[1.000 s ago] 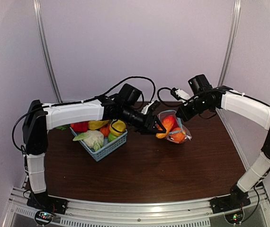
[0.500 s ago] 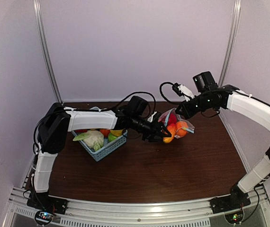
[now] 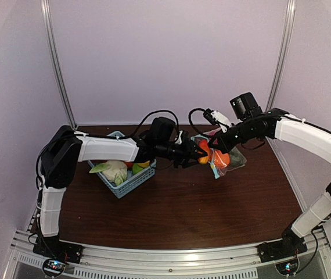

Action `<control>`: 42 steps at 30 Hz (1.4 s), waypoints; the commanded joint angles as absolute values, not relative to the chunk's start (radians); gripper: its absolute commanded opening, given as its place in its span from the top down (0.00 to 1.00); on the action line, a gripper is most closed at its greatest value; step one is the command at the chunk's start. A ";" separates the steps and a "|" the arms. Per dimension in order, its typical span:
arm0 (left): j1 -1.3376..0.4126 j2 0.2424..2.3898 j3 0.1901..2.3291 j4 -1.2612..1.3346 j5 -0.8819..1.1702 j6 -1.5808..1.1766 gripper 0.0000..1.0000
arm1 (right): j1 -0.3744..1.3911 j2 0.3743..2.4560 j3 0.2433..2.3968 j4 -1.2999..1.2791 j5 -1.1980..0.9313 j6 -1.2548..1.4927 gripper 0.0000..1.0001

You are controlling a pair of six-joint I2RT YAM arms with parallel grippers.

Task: Place the food in the zip-top bag and seal the zipper
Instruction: Place the fake fruit in the zipper food storage bag, then pass from the right arm to the left

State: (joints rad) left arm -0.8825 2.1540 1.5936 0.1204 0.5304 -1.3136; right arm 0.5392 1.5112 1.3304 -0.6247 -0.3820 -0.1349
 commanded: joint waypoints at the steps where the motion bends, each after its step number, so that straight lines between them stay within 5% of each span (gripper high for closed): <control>1: -0.873 2.087 1.606 0.223 0.442 -1.335 0.80 | 0.558 1.527 1.325 -0.622 -0.421 -0.148 1.00; 11: -0.879 2.146 1.745 0.062 0.424 -1.234 0.69 | 0.566 1.518 1.347 -0.631 -0.430 -0.145 1.00; 18: -0.881 2.108 1.794 -0.148 0.367 -1.069 0.28 | 0.522 1.510 1.350 -0.621 -0.409 -0.117 1.00; 20: -0.881 2.090 1.826 -0.177 0.351 -1.012 0.04 | 0.500 1.513 1.358 -0.617 -0.446 -0.097 1.00; 30: -0.904 2.007 1.917 -0.235 0.354 -0.752 0.02 | 0.412 1.528 1.347 -0.569 -0.607 -0.008 1.00; 37: -1.029 1.817 1.507 0.024 0.124 -0.618 0.02 | 0.350 1.532 1.312 -0.487 -0.719 0.076 1.00; 42: -1.058 1.858 1.437 0.082 0.078 -0.690 0.19 | 0.339 1.512 1.287 -0.407 -0.767 0.141 1.00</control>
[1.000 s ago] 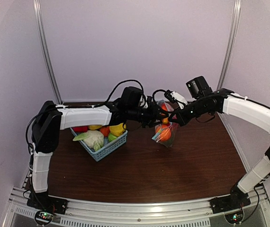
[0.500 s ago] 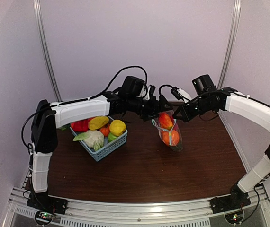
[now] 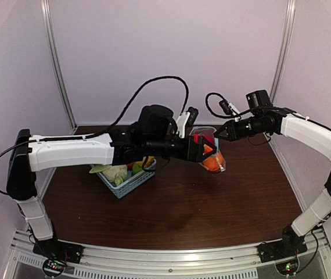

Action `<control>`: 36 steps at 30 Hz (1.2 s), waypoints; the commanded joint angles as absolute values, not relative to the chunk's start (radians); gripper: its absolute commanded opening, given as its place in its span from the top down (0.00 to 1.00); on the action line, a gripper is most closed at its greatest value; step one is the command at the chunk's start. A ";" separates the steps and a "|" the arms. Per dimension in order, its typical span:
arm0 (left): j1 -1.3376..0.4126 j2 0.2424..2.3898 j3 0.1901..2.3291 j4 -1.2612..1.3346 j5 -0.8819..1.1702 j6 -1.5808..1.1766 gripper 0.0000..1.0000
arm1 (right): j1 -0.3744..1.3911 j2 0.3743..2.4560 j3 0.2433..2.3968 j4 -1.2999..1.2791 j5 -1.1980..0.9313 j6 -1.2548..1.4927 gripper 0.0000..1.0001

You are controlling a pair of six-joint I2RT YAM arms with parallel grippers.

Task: Place the food in the zip-top bag and seal the zipper
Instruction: Pass from the right arm to the left

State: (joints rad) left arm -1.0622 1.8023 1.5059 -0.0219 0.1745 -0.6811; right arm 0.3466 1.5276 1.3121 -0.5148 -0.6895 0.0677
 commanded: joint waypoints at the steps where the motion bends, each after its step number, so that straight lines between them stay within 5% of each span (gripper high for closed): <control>1: -1.067 1.871 1.445 0.090 0.058 -0.690 0.22 | 0.339 1.507 1.278 -0.388 -0.774 0.156 1.00; 6: -1.074 1.962 1.521 0.049 -0.024 -0.764 0.44 | 0.338 1.504 1.225 -0.296 -0.815 0.250 1.00; 22: -1.075 2.069 1.586 0.069 0.091 -0.815 0.51 | 0.320 1.462 1.144 -0.168 -0.826 0.340 1.00; 29: -1.078 2.133 1.650 0.017 0.055 -0.817 0.66 | 0.310 1.460 1.136 -0.139 -0.846 0.378 1.00; 34: -1.078 2.129 1.677 -0.026 0.015 -0.729 0.97 | 0.306 1.451 1.119 -0.136 -0.842 0.374 1.00; 36: -1.078 2.112 1.690 -0.061 -0.042 -0.673 1.00 | 0.307 1.445 1.114 -0.155 -0.823 0.346 1.00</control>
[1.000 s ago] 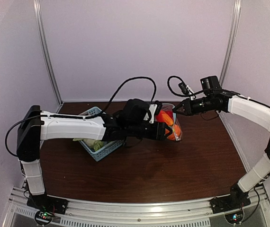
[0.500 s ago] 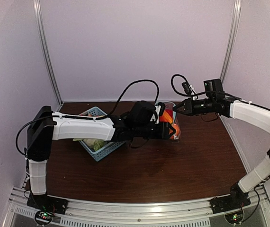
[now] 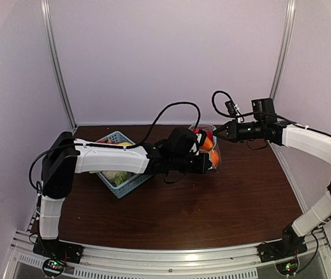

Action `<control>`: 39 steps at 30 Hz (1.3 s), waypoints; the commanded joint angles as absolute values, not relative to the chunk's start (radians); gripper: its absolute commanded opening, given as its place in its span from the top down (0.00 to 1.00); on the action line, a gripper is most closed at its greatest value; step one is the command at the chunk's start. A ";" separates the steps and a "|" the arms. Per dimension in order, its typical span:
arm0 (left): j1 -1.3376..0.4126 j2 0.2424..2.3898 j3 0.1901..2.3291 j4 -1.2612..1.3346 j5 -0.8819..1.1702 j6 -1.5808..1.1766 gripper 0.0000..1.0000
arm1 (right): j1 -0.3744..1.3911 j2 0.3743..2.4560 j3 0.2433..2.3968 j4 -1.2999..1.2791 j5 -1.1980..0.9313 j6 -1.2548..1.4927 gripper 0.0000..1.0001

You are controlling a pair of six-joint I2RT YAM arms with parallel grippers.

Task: Place the food in the zip-top bag and seal the zipper
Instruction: Pass from the right arm to the left, then adjust the fake fruit in the zipper food storage bag.

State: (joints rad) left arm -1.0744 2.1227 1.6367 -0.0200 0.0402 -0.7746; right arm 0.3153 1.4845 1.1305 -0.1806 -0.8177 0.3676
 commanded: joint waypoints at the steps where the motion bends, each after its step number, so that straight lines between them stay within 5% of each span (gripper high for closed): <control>1: -1.077 2.099 1.689 -0.069 -0.062 -0.640 1.00 | 0.307 1.439 1.107 -0.165 -0.809 0.325 1.00; 11: -1.058 2.005 1.786 -0.568 -0.112 -0.163 1.00 | 0.265 1.292 1.050 -0.303 -0.611 0.101 0.83; 17: -1.055 1.941 1.687 -0.556 -0.016 0.021 1.00 | 0.262 1.310 1.080 -0.350 -0.644 0.050 0.58; 26: -1.137 1.800 1.505 -0.492 -0.232 0.428 1.00 | 0.262 1.438 1.170 -0.471 -0.751 -0.070 0.44; 33: -1.139 1.764 1.456 -0.505 -0.283 0.443 1.00 | 0.298 1.456 1.197 -0.554 -0.820 -0.209 0.35; 39: -1.140 1.664 1.363 -0.358 -0.314 0.541 1.00 | 0.365 1.526 1.276 -0.655 -0.803 -0.311 0.15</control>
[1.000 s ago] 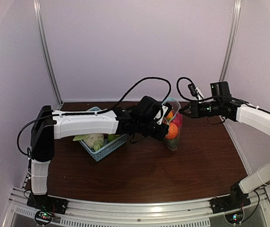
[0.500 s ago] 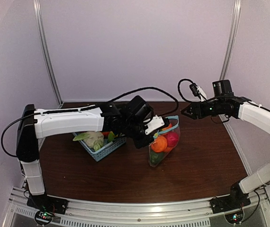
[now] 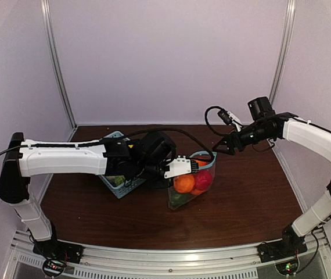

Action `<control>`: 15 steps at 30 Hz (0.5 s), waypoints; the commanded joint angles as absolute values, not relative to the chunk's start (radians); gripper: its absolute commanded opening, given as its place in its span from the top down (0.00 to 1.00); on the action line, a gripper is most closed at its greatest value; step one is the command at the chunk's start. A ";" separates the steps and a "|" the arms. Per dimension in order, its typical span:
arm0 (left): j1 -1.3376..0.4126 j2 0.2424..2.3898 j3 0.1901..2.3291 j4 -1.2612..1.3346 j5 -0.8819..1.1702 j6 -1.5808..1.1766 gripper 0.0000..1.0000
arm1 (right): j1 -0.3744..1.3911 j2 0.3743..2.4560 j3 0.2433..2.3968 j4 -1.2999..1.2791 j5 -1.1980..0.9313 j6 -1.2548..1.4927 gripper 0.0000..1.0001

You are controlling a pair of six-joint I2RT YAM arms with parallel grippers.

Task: Place the food in the zip-top bag and seal the zipper
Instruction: Adjust the fake fruit in the zipper food storage bag.

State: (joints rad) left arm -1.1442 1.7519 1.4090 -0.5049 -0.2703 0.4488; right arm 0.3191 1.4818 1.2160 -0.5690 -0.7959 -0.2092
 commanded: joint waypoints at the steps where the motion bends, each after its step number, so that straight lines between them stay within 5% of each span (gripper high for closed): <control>1: -1.140 1.657 1.354 -0.349 -0.319 0.555 1.00 | 0.382 1.536 1.288 -0.656 -0.790 -0.316 0.14; 15: -1.140 1.636 1.277 -0.267 -0.340 0.644 1.00 | 0.497 1.664 1.460 -0.894 -0.926 -0.568 0.15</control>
